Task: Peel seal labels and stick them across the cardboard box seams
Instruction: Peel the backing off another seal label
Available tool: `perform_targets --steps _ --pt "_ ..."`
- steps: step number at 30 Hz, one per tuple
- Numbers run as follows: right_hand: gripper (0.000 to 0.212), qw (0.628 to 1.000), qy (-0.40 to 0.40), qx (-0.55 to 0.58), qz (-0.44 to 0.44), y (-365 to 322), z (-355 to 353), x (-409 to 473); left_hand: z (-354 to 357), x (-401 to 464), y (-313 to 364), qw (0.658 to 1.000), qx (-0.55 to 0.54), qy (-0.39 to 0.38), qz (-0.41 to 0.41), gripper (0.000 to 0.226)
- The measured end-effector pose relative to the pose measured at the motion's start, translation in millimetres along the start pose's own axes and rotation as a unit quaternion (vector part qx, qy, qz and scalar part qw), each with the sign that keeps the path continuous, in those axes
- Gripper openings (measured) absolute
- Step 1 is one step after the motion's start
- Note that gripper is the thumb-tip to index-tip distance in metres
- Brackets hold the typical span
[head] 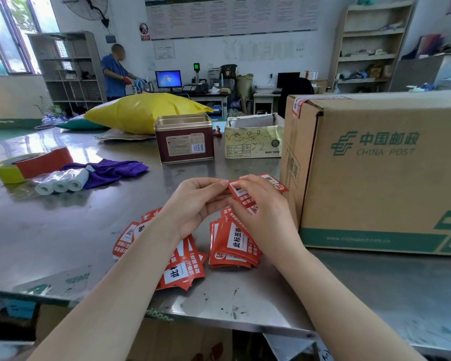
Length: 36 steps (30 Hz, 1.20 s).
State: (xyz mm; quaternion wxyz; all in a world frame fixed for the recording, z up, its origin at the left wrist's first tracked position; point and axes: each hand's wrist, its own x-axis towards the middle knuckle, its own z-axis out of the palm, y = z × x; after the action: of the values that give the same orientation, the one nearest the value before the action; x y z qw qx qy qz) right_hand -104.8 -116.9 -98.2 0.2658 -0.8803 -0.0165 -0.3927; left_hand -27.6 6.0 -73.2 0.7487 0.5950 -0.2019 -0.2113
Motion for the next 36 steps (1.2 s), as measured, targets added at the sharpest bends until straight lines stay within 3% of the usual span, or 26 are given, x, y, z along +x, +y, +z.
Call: perform_targets --steps 5,18,36 --pt "0.018 0.998 0.048 0.038 0.007 -1.6 -2.4 0.8 0.7 0.8 -0.7 1.0 0.013 -0.014 -0.006 0.016" --pt "0.019 0.996 0.027 0.07 0.05 -2.9 -5.5 0.0 0.9 -1.0 -0.5 0.999 0.035 -0.018 0.003 0.015" --pt "0.02 0.988 -0.014 0.093 0.12 -0.3 -6.5 -0.6 4.9 -2.4 -4.4 0.984 0.162 -0.001 0.071 0.016"
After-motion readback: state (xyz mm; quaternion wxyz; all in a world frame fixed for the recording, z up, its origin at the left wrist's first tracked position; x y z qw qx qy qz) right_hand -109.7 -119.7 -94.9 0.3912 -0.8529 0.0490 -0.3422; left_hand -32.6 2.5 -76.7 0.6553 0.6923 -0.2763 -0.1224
